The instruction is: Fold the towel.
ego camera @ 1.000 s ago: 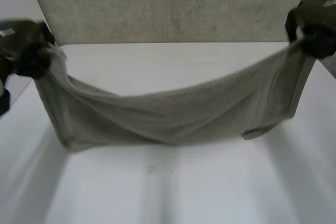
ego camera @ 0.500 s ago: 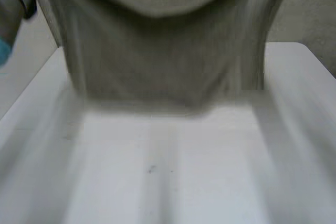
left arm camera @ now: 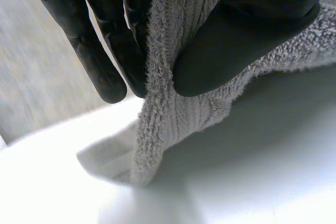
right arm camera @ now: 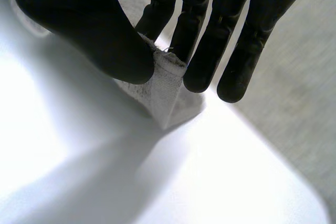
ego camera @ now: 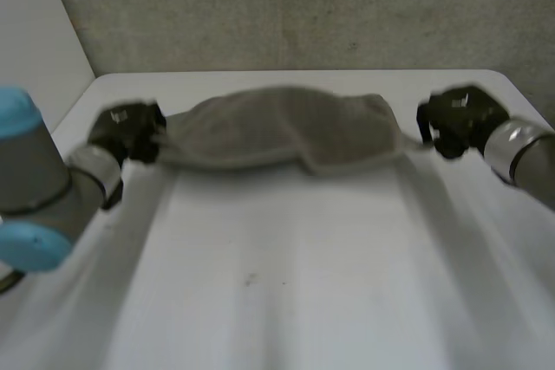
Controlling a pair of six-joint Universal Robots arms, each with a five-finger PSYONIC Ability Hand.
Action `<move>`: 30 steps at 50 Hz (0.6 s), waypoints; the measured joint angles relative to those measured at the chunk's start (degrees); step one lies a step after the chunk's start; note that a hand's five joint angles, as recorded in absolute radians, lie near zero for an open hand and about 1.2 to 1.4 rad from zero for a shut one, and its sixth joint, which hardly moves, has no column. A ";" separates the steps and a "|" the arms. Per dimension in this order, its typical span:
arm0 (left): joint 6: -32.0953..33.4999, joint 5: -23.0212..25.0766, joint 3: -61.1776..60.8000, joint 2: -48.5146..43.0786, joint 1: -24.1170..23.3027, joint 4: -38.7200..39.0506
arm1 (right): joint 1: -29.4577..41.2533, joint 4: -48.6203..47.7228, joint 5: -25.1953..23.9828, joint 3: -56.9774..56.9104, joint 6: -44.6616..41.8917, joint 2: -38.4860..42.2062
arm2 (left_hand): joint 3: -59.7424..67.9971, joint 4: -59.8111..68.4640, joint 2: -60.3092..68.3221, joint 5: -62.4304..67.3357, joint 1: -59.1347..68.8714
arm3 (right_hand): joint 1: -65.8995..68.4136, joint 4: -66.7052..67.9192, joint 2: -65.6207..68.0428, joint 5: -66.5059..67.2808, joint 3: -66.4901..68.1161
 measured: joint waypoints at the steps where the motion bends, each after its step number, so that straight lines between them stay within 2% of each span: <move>1: 2.64 0.32 -3.72 -1.18 0.20 2.20 | -0.55 0.46 0.14 1.71 -1.56 1.03 | 0.00 0.00 0.00 0.00 0.00 | 0.00 0.00 0.00 0.00 0.00; 8: 13.90 0.23 -11.96 -2.59 2.61 5.65 | -3.37 1.19 0.21 7.20 -4.31 2.13 | -0.38 -0.54 -0.44 0.00 0.00 | 0.00 0.00 0.00 0.00 0.00; 12: 19.54 0.22 -15.31 -0.94 4.13 5.78 | -4.78 0.85 -0.28 10.39 -4.31 0.59 | -5.58 -5.78 -5.87 -4.27 -1.55 | 0.00 0.00 0.00 0.00 0.00; 14: 21.94 0.34 -17.41 0.75 4.68 5.86 | -5.43 0.15 -0.58 12.87 -4.13 -0.83 | -17.12 -17.40 -17.86 -15.99 -13.96 | 0.00 0.00 0.00 0.00 0.00; 16: 22.46 0.40 -17.98 1.29 4.76 5.94 | -5.53 -0.05 -0.64 13.37 -4.09 -1.08 | -17.12 -17.40 -17.86 -15.99 -13.96 | 0.00 0.00 0.00 0.00 0.00; 17: 23.08 0.48 -18.79 2.02 4.83 5.99 | -5.73 -0.77 -0.82 14.65 -4.00 -1.69 | -32.26 -31.74 -32.40 -30.43 -28.57 | 0.00 0.00 0.00 0.00 0.00; 18: 23.71 0.60 -19.72 2.85 4.86 6.05 | -5.82 -1.33 -0.95 15.52 -3.97 -2.01 | -38.95 -39.20 -39.61 -37.88 -35.83 | 0.00 0.00 0.00 0.00 0.00; 21: 24.80 0.82 -21.14 4.08 4.82 6.15 | -5.94 -2.87 -1.28 17.41 -3.93 -2.60 | -46.79 -47.17 -47.80 -45.66 -43.82 | 0.00 0.00 0.00 0.00 0.00; 22: 25.62 0.92 -21.91 4.68 4.79 6.21 | -5.95 -3.73 -1.44 18.30 -3.89 -2.82 | -53.50 -53.74 -53.74 -51.98 -49.90 | 0.00 0.00 0.00 0.00 0.00; 30: 30.41 1.08 -24.61 5.79 4.63 7.11 | -5.86 -5.01 -1.69 19.76 -3.68 -2.86 | -59.38 -59.56 -59.56 -56.85 -55.65 | 0.00 0.00 0.00 0.01 0.00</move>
